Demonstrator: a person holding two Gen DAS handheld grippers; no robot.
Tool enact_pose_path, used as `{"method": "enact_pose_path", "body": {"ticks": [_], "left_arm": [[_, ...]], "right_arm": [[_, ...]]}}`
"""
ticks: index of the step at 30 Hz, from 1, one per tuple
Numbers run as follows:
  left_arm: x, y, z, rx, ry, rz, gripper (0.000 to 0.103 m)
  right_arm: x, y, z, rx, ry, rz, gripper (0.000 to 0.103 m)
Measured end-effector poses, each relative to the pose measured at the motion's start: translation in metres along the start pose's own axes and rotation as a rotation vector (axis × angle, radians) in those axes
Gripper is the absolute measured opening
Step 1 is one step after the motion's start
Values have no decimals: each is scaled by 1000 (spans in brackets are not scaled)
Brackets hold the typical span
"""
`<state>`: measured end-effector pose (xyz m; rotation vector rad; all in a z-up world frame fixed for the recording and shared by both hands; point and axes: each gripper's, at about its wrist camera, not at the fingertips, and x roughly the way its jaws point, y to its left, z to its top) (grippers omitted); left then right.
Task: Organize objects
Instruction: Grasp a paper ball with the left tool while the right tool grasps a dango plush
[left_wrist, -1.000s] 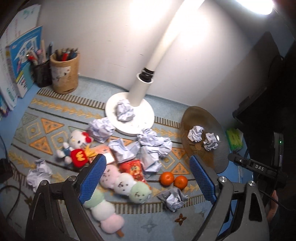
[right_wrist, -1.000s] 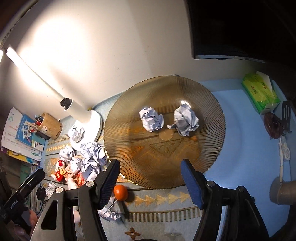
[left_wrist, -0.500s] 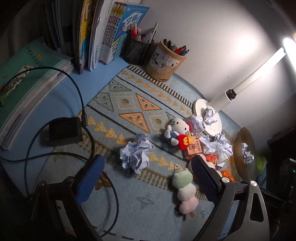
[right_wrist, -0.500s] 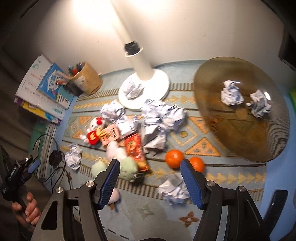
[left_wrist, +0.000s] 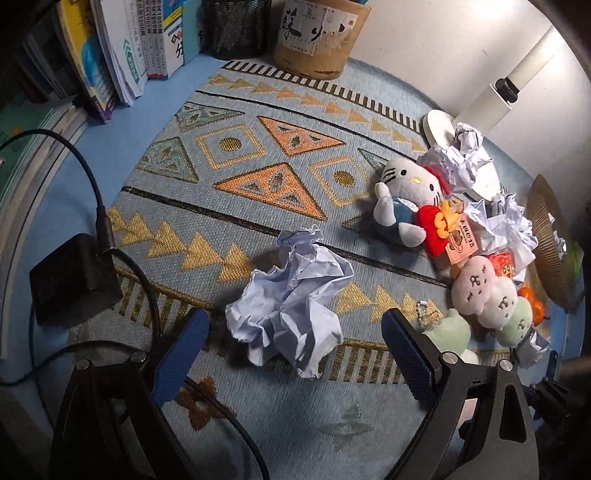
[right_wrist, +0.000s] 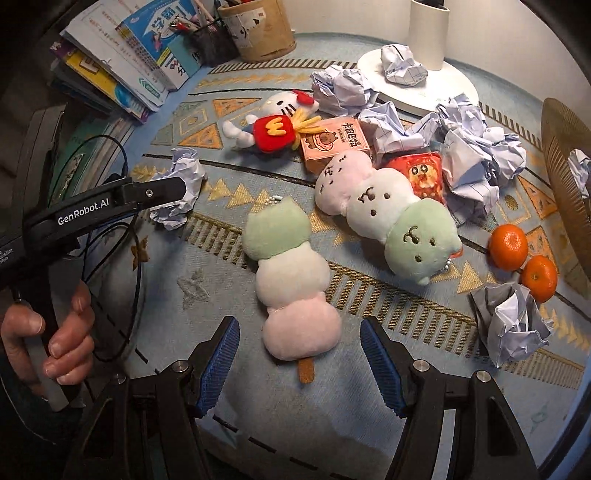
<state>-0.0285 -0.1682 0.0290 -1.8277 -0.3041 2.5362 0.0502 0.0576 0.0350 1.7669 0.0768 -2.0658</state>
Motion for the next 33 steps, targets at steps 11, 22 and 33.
{"method": "enact_pose_path", "body": {"ticks": [11, 22, 33], "left_arm": [[5, -4, 1, 55, -3, 4, 45], [-41, -22, -8, 40, -85, -54, 42], [-76, -84, -3, 60, -167, -90, 42]], "right_arm": [[32, 11, 0, -12, 39, -74, 57], [-10, 12, -5, -54, -76, -6, 49], [-72, -13, -12, -62, -185, 33, 46]]}}
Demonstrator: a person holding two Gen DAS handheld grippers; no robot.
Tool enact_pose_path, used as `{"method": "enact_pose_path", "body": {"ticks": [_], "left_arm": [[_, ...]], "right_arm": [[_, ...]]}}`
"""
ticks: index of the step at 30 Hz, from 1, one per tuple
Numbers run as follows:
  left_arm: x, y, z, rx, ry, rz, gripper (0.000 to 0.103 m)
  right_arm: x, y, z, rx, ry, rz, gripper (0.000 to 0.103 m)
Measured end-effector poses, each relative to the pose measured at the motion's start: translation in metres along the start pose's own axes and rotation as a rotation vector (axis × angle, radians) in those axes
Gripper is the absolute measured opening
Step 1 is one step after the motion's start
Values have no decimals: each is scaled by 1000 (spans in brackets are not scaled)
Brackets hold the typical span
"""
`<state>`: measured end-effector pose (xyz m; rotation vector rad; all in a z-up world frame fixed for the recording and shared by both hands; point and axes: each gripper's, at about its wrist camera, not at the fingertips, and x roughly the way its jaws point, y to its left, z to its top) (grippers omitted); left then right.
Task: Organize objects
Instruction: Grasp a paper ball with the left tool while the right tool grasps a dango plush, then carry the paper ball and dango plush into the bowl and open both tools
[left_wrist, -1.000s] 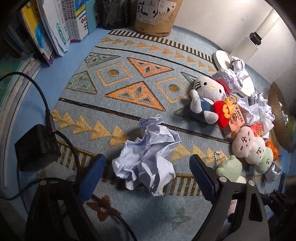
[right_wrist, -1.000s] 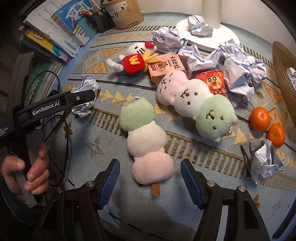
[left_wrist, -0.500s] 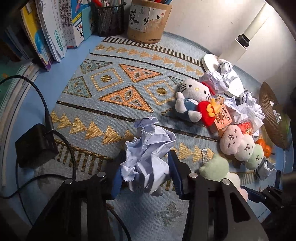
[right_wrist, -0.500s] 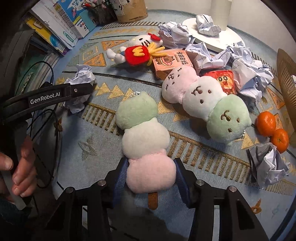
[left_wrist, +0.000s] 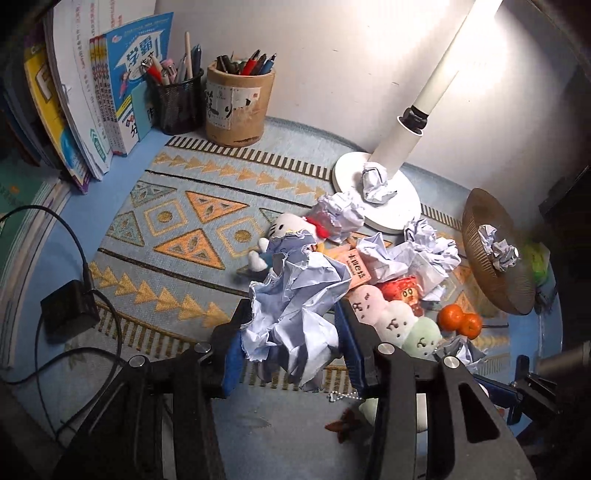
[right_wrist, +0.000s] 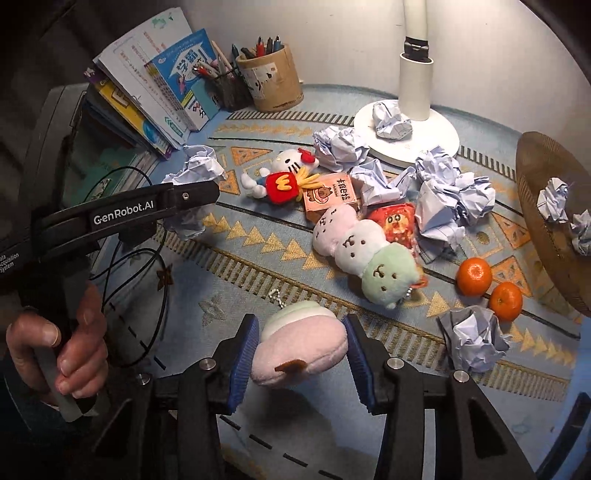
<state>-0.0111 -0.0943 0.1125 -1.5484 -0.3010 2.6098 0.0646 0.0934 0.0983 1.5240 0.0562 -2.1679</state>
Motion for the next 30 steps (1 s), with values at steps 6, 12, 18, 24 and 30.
{"method": "enact_pose_path", "body": {"ticks": [6, 12, 18, 24, 30], "left_arm": [[-11, -38, 3, 22, -25, -28, 42], [-16, -90, 20, 90, -57, -71, 42], [0, -170, 41, 224, -60, -150, 42], [29, -250, 53, 383, -16, -193, 42], [61, -303, 53, 468, 48, -225, 42]], "right_arm": [[-38, -29, 7, 0, -60, -23, 46], [-88, -84, 26, 97, -153, -57, 45], [-132, -172, 36, 301, -233, -131, 46], [-137, -270, 27, 591, -222, -126, 46], [-129, -315, 25, 683, -208, -122, 46]]}}
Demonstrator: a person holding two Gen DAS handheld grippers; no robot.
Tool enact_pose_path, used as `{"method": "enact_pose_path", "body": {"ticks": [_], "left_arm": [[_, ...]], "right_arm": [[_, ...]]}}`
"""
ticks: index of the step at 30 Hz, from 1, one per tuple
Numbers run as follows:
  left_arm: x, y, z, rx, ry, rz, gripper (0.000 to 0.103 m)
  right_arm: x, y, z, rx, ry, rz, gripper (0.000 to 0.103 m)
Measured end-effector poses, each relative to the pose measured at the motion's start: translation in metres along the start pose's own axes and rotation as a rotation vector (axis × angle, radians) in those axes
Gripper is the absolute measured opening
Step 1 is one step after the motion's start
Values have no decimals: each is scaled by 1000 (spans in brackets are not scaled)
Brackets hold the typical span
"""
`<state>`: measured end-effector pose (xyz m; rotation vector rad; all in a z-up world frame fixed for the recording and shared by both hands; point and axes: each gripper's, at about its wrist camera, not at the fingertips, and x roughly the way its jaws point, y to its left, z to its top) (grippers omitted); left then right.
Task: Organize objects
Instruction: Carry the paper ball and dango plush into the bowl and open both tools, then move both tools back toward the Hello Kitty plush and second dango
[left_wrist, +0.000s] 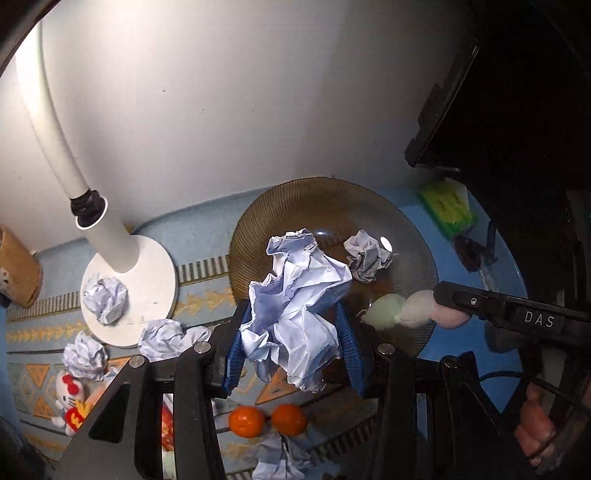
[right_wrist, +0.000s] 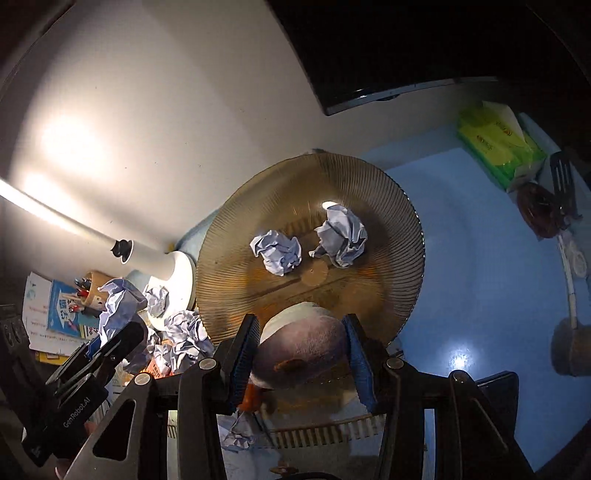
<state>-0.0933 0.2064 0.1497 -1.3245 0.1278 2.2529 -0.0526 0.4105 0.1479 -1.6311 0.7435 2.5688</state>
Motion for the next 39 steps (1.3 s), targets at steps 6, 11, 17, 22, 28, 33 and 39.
{"method": "enact_pose_path", "body": {"ticks": [6, 11, 17, 22, 28, 33, 39], "left_arm": [[22, -16, 16, 0, -4, -58, 89], [29, -14, 9, -23, 19, -57, 89], [14, 11, -20, -88, 37, -45, 89], [-13, 43, -52, -186, 29, -19, 89], [-51, 73, -83, -268, -12, 36, 89], [-75, 92, -106, -306, -29, 86, 89], [-94, 117, -134, -362, -31, 133, 89]], "right_arm": [[8, -7, 11, -8, -13, -6, 46], [21, -12, 10, -44, 2, -40, 60], [29, -27, -11, -48, 39, -81, 61], [31, -28, -30, -45, 72, -91, 61], [20, 17, -50, -197, 50, -170, 61], [7, 65, -68, -343, 3, -230, 61], [-1, 111, -89, -461, -29, -245, 61]]}}
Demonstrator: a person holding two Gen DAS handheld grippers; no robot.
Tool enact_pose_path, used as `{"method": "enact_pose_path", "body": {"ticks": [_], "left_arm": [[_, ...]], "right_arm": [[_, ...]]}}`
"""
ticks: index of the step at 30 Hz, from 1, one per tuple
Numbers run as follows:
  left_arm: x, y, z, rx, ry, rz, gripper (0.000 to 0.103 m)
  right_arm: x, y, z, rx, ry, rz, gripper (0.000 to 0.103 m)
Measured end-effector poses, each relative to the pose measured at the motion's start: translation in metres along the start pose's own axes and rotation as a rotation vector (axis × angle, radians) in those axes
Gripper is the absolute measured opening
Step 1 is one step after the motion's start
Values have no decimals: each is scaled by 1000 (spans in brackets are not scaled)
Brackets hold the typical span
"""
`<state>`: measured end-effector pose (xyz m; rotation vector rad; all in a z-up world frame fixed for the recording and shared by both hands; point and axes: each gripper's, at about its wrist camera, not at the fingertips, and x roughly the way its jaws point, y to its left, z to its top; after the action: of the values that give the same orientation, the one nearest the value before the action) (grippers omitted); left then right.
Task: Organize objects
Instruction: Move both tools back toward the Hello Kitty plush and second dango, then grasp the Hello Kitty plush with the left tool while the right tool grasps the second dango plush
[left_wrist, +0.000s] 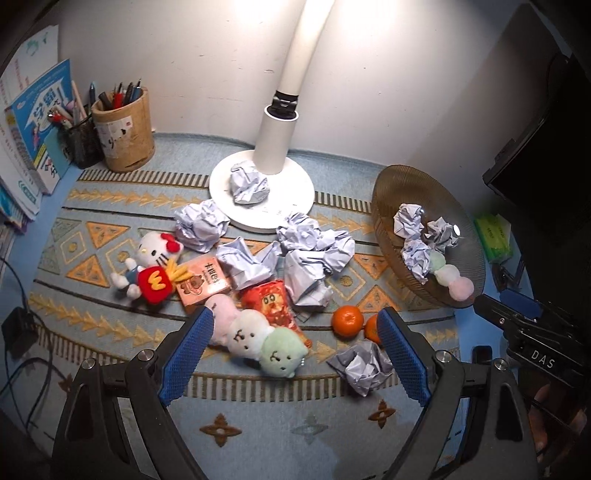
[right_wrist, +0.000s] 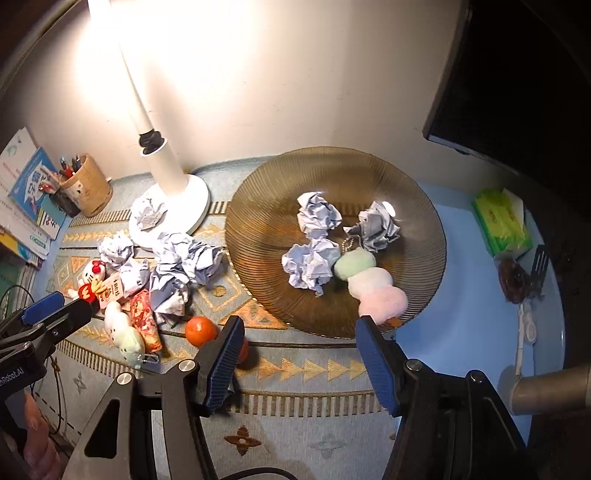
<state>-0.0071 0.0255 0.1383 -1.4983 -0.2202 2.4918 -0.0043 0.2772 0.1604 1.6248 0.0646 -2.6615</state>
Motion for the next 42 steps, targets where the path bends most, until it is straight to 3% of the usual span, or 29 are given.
{"method": "enact_pose_path", "body": {"ticks": [6, 14, 21, 26, 36, 42], "left_arm": [[-6, 56, -18, -94, 25, 53, 89], [-4, 109, -31, -165, 58, 55, 89], [11, 132, -16, -125, 95, 53, 89], [40, 150, 8, -65, 150, 42, 89], [116, 166, 41, -2, 247, 0, 89], [125, 162, 46, 47, 232, -36, 89]], "right_arm": [[7, 19, -11, -1, 42, 50, 61], [12, 64, -20, -33, 82, 228, 61], [39, 134, -50, -125, 166, 315, 61], [64, 172, -64, -209, 201, 249, 61], [86, 214, -60, -427, 141, -7, 62], [108, 236, -61, -529, 134, -144, 62]]}}
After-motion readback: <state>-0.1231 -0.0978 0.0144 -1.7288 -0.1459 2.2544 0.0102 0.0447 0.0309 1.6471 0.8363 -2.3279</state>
